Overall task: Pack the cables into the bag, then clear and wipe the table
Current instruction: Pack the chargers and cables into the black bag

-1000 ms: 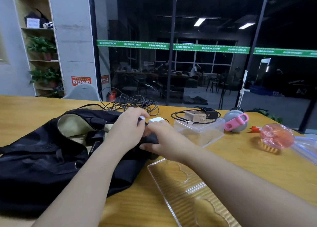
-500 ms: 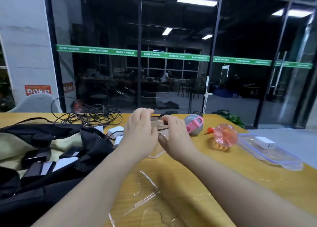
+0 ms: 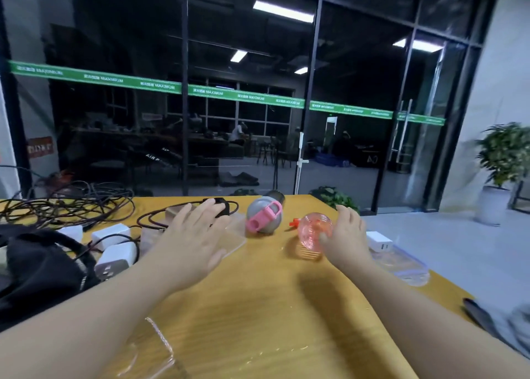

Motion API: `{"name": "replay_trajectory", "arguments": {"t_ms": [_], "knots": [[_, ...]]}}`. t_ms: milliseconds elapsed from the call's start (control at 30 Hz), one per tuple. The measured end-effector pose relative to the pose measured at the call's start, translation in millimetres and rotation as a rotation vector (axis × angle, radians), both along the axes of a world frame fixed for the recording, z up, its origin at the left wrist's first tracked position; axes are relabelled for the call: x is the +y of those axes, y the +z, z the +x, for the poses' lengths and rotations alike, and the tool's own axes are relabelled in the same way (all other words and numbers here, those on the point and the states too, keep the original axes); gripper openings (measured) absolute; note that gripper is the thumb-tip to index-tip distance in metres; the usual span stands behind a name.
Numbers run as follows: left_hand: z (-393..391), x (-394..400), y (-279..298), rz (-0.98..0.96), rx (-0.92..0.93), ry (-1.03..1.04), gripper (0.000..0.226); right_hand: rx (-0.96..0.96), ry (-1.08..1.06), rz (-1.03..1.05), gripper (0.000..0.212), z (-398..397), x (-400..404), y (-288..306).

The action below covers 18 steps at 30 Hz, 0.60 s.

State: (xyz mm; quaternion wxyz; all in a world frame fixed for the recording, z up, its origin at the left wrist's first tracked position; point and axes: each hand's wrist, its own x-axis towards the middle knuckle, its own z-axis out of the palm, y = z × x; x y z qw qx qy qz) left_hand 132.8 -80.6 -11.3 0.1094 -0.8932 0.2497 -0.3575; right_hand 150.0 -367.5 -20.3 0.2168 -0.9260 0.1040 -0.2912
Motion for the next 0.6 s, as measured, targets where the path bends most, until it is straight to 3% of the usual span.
{"name": "replay_trajectory", "arguments": {"t_ms": [67,400,600], "knots": [[9.0,0.7,-1.5,0.019,0.016,0.042,0.053,0.04,-0.06,0.061,0.064,5.8,-21.3,-4.3],[35.1,14.5,-0.4,-0.314,0.257,0.279,0.063,0.25,-0.232,0.039,0.053,19.9,-95.1,-22.8],[34.5,17.8,-3.2,-0.49,0.283,0.14,0.046,0.273,-0.2,0.049,0.056,27.2,-110.3,-28.5]]}}
